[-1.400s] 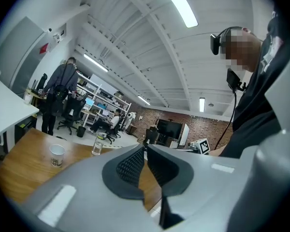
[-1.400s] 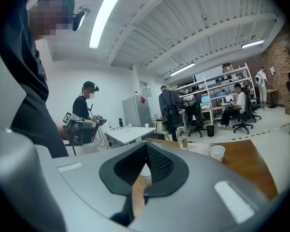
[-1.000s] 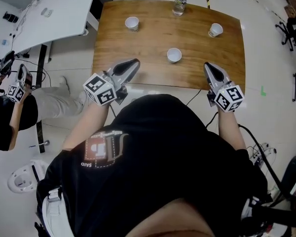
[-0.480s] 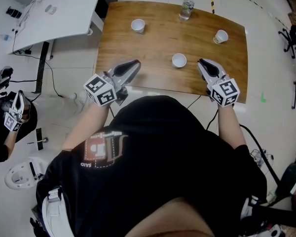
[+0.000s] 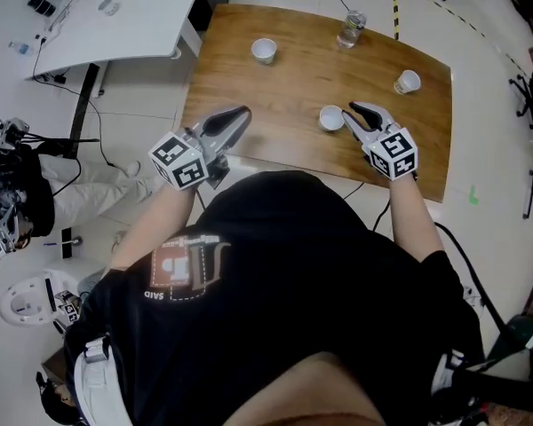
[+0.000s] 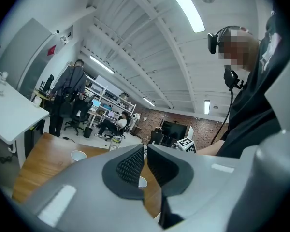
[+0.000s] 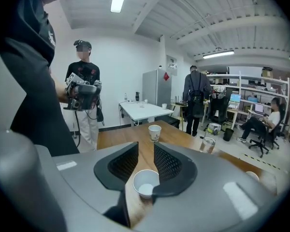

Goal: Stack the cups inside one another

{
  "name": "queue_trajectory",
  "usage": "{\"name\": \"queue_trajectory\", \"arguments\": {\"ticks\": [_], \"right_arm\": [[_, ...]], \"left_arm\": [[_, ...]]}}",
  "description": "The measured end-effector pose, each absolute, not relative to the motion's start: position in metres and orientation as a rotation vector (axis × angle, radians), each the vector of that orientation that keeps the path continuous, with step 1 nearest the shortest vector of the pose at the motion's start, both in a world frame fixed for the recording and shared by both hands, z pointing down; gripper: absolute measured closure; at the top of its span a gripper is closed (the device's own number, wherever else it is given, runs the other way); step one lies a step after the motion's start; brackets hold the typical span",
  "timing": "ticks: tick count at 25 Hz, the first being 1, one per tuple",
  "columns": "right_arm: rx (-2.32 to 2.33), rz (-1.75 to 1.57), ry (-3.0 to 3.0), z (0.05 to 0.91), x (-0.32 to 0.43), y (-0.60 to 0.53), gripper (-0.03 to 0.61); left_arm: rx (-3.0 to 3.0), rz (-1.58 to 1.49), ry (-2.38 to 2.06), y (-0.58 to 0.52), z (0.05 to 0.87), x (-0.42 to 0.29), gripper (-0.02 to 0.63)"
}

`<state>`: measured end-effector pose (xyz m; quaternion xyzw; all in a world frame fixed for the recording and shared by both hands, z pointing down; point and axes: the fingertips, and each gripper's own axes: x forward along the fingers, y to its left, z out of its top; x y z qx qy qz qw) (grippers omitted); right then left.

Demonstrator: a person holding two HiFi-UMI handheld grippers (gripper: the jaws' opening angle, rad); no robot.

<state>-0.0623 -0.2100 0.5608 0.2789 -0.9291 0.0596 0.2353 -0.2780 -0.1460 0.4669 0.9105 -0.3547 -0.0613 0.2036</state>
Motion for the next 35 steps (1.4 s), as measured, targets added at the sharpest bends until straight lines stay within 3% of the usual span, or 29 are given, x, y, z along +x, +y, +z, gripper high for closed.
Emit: {"name": "queue_trajectory", "arguments": {"ticks": [15, 22, 35], "right_arm": [[0.637, 0.180, -2.453, 0.603, -0.069, -0.185, 0.451], [0.641, 0.169, -2.506, 0.584, -0.086, -0.204, 0.451], [0.464, -0.046, -2.435, 0.579, -0.241, -0.332, 0.443]], "left_arm": [[2.546, -0.175, -0.982, -0.149, 0.465, -0.284, 0.592], [2.522, -0.171, -1.003, -0.146, 0.465, -0.289, 0.594], [2.423, -0.197, -1.251, -0.138, 0.467, -0.398, 0.594]]}}
